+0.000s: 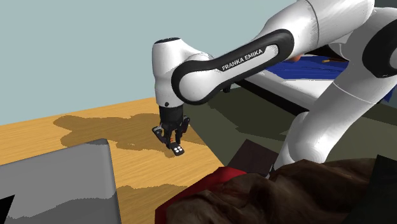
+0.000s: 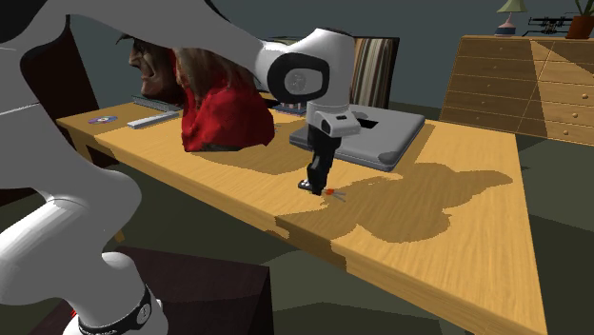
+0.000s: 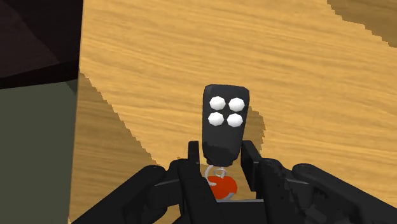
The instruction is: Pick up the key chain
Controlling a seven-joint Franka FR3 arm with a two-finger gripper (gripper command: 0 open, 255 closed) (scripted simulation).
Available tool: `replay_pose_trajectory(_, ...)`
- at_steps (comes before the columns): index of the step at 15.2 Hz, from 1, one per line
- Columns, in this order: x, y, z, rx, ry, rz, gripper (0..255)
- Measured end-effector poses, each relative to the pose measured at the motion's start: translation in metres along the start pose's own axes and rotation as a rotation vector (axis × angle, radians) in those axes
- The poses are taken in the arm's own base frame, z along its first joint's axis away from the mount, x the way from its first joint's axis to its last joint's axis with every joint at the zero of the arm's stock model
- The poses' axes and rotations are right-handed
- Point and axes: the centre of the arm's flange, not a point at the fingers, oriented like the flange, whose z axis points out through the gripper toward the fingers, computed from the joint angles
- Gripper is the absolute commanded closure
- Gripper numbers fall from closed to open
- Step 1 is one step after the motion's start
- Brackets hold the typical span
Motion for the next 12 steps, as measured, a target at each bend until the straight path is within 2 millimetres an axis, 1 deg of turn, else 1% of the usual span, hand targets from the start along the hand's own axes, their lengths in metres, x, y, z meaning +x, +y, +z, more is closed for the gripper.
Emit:
replay_pose_trajectory(10,-0.003,0.001,-0.054,0.000,0.000,0.000,255)
replay_pose_trajectory(12,-0.004,0.000,-0.062,0.000,0.000,0.000,255)
